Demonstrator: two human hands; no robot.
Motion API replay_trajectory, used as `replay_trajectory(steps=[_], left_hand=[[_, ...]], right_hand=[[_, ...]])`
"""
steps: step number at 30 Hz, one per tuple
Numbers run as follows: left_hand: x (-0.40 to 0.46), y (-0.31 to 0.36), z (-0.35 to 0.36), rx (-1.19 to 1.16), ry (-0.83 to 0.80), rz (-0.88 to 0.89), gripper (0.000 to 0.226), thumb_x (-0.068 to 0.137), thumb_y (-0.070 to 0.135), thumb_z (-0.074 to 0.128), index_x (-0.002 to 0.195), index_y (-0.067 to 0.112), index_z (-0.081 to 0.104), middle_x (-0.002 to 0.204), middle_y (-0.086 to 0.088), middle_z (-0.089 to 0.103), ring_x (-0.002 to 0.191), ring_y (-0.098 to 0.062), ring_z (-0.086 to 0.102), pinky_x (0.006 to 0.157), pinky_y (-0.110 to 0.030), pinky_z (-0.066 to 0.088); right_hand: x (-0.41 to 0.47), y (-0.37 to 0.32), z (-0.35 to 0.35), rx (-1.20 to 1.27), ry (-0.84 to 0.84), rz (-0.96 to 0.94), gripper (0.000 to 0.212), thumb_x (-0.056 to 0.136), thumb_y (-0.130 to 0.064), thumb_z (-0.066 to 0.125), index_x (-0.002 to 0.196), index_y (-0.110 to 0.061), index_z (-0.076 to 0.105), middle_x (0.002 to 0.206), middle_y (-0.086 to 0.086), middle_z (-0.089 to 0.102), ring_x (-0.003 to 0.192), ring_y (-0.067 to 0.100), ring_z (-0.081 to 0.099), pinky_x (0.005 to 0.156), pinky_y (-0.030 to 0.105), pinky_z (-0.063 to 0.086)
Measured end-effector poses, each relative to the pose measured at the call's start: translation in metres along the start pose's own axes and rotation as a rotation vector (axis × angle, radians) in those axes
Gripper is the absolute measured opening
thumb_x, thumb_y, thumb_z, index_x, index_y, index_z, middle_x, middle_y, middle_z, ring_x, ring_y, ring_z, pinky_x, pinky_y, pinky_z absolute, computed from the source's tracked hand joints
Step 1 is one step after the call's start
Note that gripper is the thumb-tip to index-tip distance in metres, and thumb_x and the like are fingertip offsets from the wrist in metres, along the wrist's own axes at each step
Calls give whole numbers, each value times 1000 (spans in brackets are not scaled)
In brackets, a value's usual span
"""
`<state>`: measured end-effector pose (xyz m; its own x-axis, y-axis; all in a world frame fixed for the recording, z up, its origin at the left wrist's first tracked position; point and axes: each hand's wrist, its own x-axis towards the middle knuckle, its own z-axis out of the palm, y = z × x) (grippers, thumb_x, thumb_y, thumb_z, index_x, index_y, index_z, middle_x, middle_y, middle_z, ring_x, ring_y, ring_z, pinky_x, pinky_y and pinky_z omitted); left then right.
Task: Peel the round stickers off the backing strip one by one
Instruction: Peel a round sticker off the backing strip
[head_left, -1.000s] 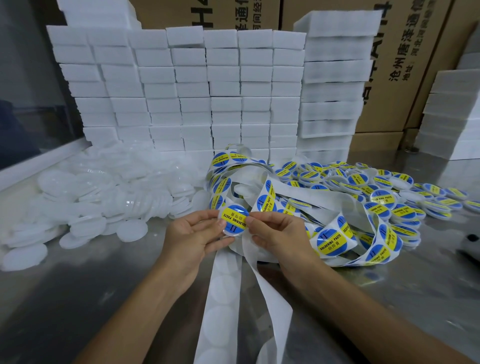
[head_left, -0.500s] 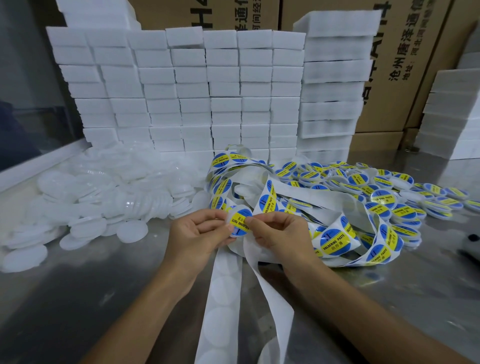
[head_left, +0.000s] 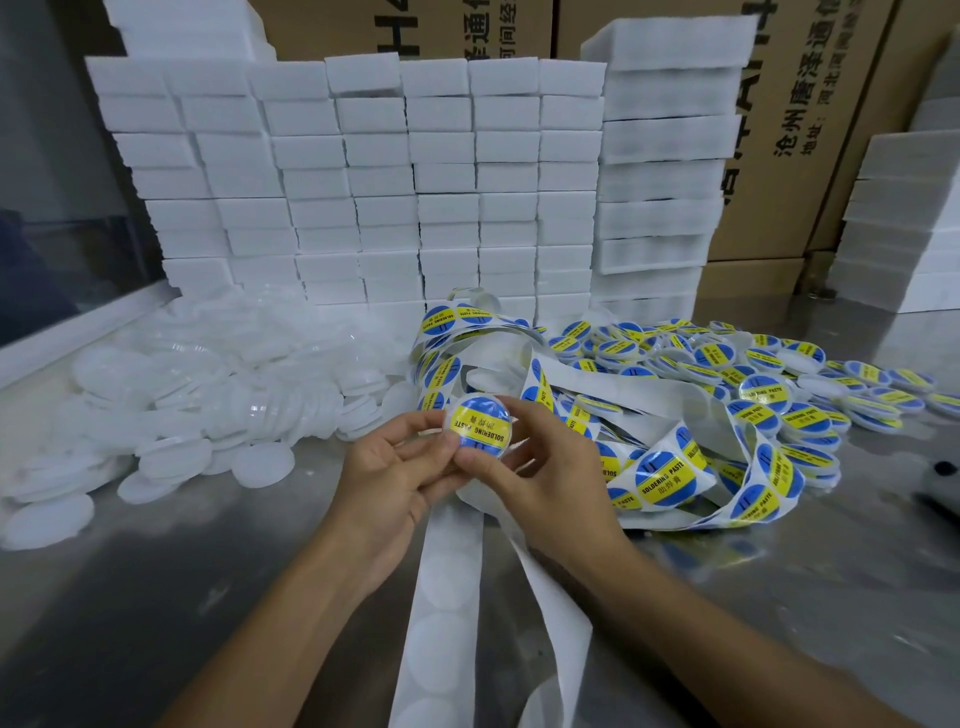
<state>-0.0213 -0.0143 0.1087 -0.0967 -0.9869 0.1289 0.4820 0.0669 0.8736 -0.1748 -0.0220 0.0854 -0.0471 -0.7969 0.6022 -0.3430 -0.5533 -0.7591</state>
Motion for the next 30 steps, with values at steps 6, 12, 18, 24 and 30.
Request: replay_trajectory(steps=[6, 12, 18, 24, 30], left_hand=[[-4, -3, 7, -12, -76, -48, 38, 70, 10, 68, 107, 7, 66, 99, -19, 74, 88, -29, 74, 67, -29, 59], [-6, -2, 11, 34, -73, 23, 36, 65, 17, 73, 100, 8, 74, 88, -15, 75, 76, -23, 74, 63, -28, 59], [-6, -2, 6, 187, -136, 64, 24, 70, 15, 69, 91, 15, 80, 95, -13, 76, 82, -24, 73, 63, -28, 58], [-1, -1, 0, 196, -17, 77, 30, 71, 19, 69, 99, 9, 75, 96, -15, 75, 80, -23, 73, 62, -28, 57], [1, -5, -2, 275, 158, 113, 36, 68, 32, 73, 94, 7, 75, 89, -17, 73, 72, -21, 71, 56, -27, 55]], right_hand=[[9, -2, -12, 74, 61, 35, 17, 95, -25, 63, 84, -18, 73, 63, 3, 69, 51, 17, 63, 55, 34, 54], [6, -7, -10, 25, 23, 40, 44, 73, -67, 68, 92, -27, 70, 52, 7, 59, 47, 22, 54, 52, 33, 46], [8, -3, -12, 42, 56, 98, 44, 84, -54, 67, 67, -16, 53, 55, 7, 61, 46, 24, 56, 49, 45, 51], [6, -3, -10, 30, -61, -3, 15, 87, -29, 74, 99, -22, 67, 60, 6, 62, 52, 20, 57, 53, 33, 49], [3, -3, -5, 142, -269, 41, 33, 86, -16, 75, 117, -23, 63, 75, -3, 70, 65, 9, 69, 65, 21, 55]])
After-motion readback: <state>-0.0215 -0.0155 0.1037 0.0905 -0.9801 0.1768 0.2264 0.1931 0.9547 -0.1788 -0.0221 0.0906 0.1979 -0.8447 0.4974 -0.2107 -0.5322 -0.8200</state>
